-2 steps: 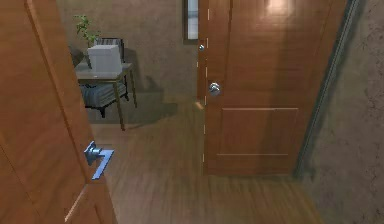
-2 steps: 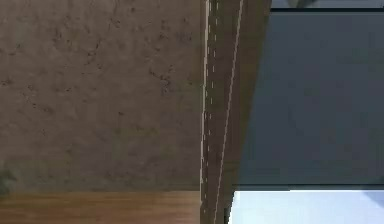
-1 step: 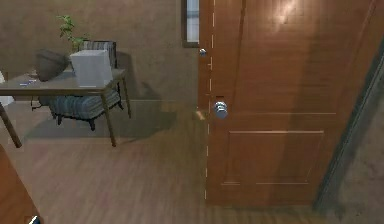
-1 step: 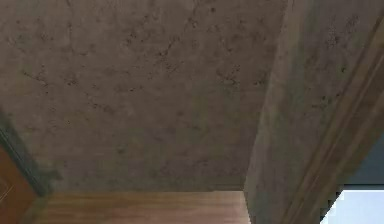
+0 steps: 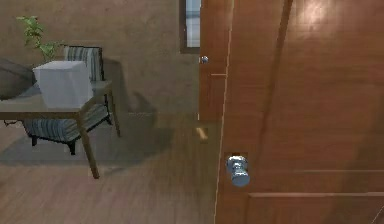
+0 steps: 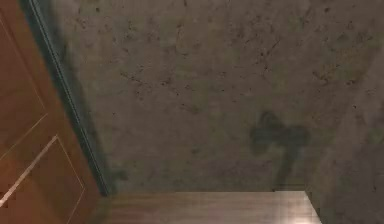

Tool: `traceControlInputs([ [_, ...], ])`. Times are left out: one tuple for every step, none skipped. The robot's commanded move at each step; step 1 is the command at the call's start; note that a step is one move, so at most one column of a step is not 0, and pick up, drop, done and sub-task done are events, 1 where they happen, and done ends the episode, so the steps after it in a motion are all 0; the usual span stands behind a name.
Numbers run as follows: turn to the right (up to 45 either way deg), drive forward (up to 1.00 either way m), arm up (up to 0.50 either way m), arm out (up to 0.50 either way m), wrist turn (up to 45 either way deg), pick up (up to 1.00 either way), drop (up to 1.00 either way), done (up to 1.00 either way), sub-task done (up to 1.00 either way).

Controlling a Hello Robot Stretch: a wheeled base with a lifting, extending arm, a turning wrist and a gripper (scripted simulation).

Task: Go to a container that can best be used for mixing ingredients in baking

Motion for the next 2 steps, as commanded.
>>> traceControlInputs([
  [-24.0, 0.0, 0.0, 0.0, 0.0, 0.0, 0.0, 0.0, 0.0],
  [0.0, 0.45, 0.0, 0.0, 0.0, 0.0, 0.0, 0.0, 0.0],
])
